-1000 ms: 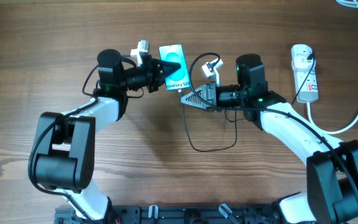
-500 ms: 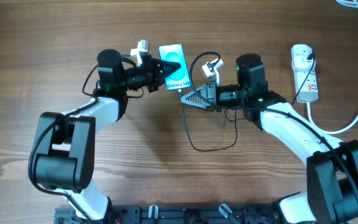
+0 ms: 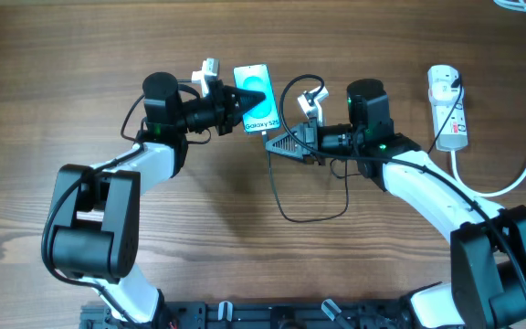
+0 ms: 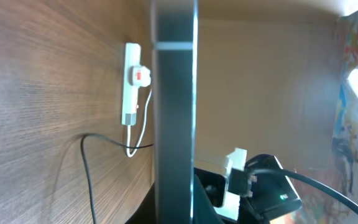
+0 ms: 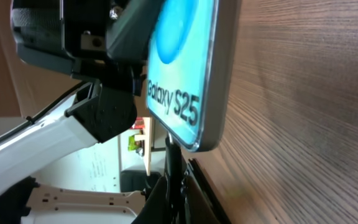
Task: Plug charger to phone and switch on socket
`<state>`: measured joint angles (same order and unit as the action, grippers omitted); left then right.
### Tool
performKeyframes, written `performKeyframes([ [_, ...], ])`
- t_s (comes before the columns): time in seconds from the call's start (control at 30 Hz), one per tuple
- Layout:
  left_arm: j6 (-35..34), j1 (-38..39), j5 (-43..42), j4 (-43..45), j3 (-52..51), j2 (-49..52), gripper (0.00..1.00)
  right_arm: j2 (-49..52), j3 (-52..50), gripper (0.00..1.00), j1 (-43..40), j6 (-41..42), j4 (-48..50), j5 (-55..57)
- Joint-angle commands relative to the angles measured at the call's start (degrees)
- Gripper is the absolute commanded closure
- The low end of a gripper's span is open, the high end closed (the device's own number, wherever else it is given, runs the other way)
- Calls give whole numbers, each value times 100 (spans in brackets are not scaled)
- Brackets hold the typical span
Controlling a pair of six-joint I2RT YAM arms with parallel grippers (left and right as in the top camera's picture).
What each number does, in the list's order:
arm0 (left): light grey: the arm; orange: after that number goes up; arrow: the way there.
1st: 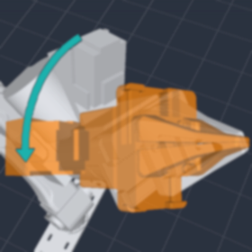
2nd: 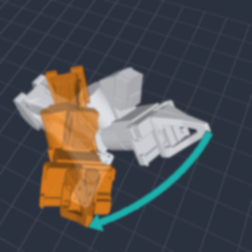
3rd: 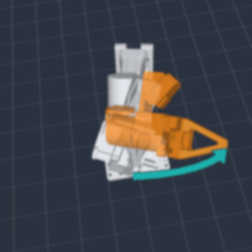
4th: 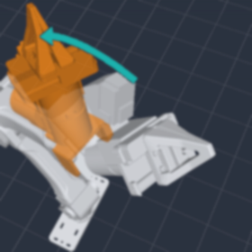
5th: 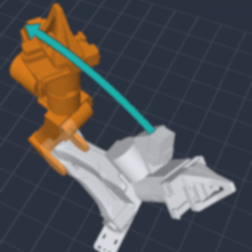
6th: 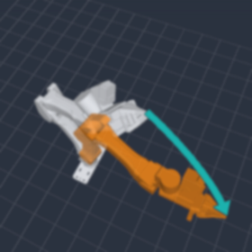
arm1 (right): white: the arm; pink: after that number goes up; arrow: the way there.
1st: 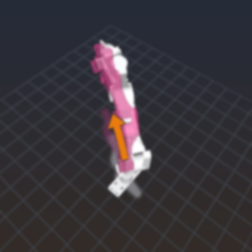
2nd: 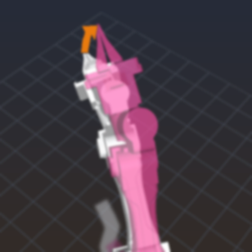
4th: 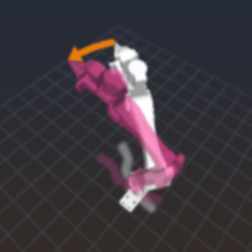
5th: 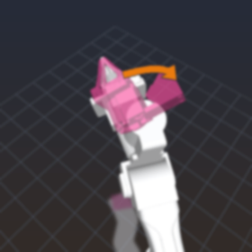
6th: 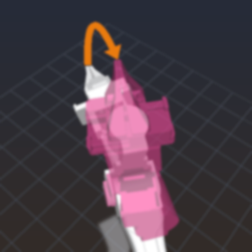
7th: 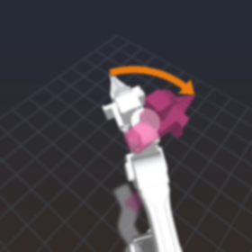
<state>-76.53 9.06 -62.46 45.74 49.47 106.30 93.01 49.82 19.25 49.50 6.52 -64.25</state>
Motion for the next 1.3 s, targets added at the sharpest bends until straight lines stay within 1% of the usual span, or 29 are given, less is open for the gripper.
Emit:
performKeyframes([
  [0.0, 155, 22, -374, 433, 118, 22, 96, -55, -42, 96, -11, 164, 55, 35],
  [0.1, 155, 50, -415, 640, 118, 22, 96, -55, -42, 96, -11, 197, 120, 33],
  [0.37, 415, 129, -372, 634, 118, 22, 96, -55, -42, 96, -9, 302, 459, -297],
  [0.57, 260, 2, 55, 640, 118, 22, 96, -55, -186, 96, -11, 282, 540, -435],
  [0.8, 210, -28, 546, 645, 118, 22, 96, -55, -540, 96, -11, 315, 1257, -505],
  [0.97, 125, -28, 575, 802, 118, 22, 96, -55, -540, 96, -11, 356, 1622, -529],
  [1.17, 61, -28, 505, 981, 118, 24, 96, -55, -542, 96, -11, 299, 1622, -518],
  [1.27, 63, -28, 310, 981, 118, 24, 96, -55, -544, 96, -20, 299, 1685, -507],
])
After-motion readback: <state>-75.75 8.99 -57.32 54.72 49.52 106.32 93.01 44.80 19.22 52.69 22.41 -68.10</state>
